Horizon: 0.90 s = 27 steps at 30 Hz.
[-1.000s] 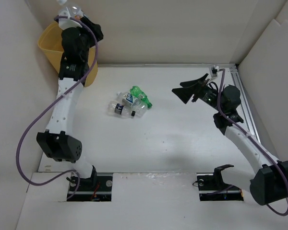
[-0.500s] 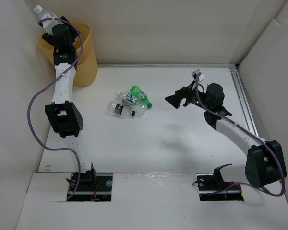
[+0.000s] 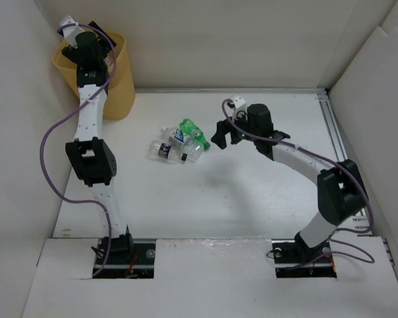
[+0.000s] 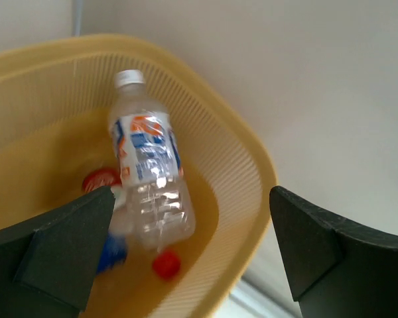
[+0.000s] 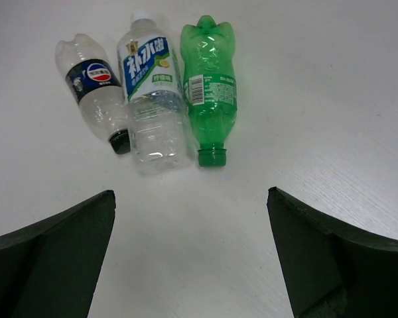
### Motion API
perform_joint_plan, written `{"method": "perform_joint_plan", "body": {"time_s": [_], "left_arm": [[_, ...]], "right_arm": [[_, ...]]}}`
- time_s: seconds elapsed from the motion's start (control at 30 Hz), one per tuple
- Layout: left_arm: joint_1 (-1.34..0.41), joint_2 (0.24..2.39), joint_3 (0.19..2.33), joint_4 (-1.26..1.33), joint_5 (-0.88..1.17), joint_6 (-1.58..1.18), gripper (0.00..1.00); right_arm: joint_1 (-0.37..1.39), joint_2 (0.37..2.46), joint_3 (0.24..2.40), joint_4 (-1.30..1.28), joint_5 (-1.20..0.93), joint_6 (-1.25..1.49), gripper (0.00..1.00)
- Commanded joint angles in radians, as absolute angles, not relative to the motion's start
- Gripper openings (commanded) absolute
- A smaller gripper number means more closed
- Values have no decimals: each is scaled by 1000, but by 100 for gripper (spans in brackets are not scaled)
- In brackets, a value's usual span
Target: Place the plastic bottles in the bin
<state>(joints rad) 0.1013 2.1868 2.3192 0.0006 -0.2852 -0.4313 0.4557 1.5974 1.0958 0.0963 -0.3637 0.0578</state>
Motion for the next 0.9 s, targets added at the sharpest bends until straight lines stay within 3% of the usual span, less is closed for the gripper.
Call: {"method": "perform_joint_plan", "body": {"time_s": [0.0,0.17,0.37,0.5,0.7,0.87], "left_arm": [[103,1938,2194,-41,-252,-494,100],[63,1757,1959,-187,-152,-497,100],[12,1585,1853,-354,-9,-462,100],[12,1413,1622,-298,5,-439,100],[12,1255,1525,-333,84,-449,100],[12,1100,1303,-224,98,-449,100]], "right_arm": [[476,1676,1224,-23,-273,-58,100],[499,1813,1359,-32,-262,-95,98],[552,1928,1522,-61,-195,-104,95],[571,2014,1597,-71,-164,-95,94],[571,2149,1739,-133,-146,-86,91],[571,2209,1770,-144,-134,-86,90]]}}
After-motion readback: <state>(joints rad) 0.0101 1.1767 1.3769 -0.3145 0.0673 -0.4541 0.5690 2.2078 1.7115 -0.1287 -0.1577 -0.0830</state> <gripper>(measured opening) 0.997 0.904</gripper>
